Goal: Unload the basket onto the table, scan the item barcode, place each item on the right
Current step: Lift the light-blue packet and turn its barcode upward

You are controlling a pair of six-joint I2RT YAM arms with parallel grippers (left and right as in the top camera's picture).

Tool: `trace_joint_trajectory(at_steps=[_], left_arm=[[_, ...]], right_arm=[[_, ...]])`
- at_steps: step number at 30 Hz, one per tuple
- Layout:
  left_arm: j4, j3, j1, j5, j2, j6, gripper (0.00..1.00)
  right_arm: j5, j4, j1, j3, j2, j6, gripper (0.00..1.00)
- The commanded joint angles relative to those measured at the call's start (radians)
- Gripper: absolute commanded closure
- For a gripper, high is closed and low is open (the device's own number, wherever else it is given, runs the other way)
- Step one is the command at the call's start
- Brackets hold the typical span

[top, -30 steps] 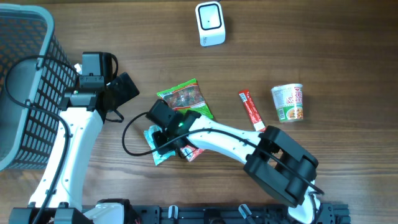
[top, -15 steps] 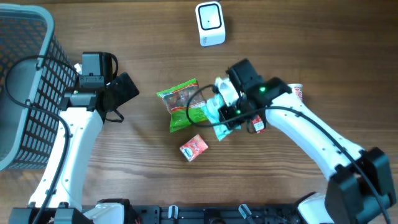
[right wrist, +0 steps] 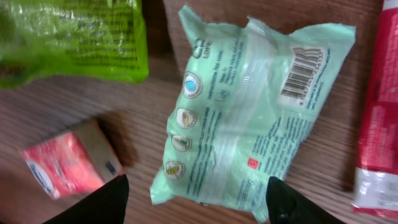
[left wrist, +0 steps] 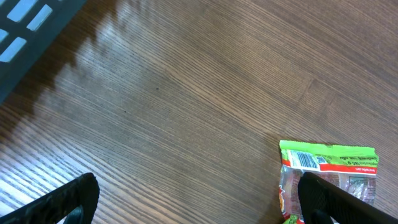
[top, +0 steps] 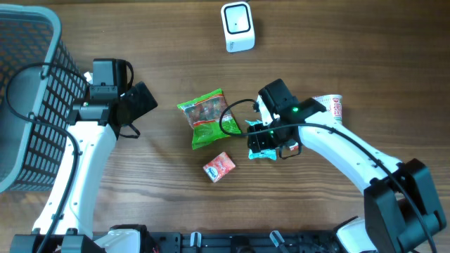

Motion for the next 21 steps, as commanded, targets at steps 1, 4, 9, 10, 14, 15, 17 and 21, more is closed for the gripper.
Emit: trace_joint_trajectory(at_steps=[1,4,9,10,14,15,17,21], left_arm=[[0.002,0.001,0.004,-0.010,-0.013,-0.006,0.00],[0.002,0.001,0.004,-0.009,-0.013,-0.005,0.00],[0.002,0.001,0.004,-0.009,-0.013,-0.005,0.00],[0.003,0.001,0.004,-0.010,-0.013,-0.005,0.00],[0.002,0.001,0.004,-0.010,-0.013,-0.005,0.00],[0.002,0.001,0.004,-0.009,-0.013,-0.005,0.00],[0.002,0.001,0.004,-0.010,-0.013,-0.005,0.00],[0.002,0.001,0.004,-0.009,-0.013,-0.005,0.00]], right_arm=[[-0.027,0.070,-0.005,-0.104,0.004,0.140,0.35],[-0.010,0.130,-0.005,-0.154,0.004,0.147,0.41],[0.069,0.005,-0.005,-0.139,0.004,-0.071,0.42],[0.078,-0.047,-0.005,-0.114,0.004,-0.138,0.42],[0.135,-0.202,-0.005,0.037,0.004,-0.221,0.41],[0.116,-0.220,-0.005,0.069,0.004,-0.220,0.41],[0.064,-0.253,-0.005,0.130,0.004,-0.220,0.39],[0.014,-0.300,-0.031,0.179,-0.006,-0.194,0.28]])
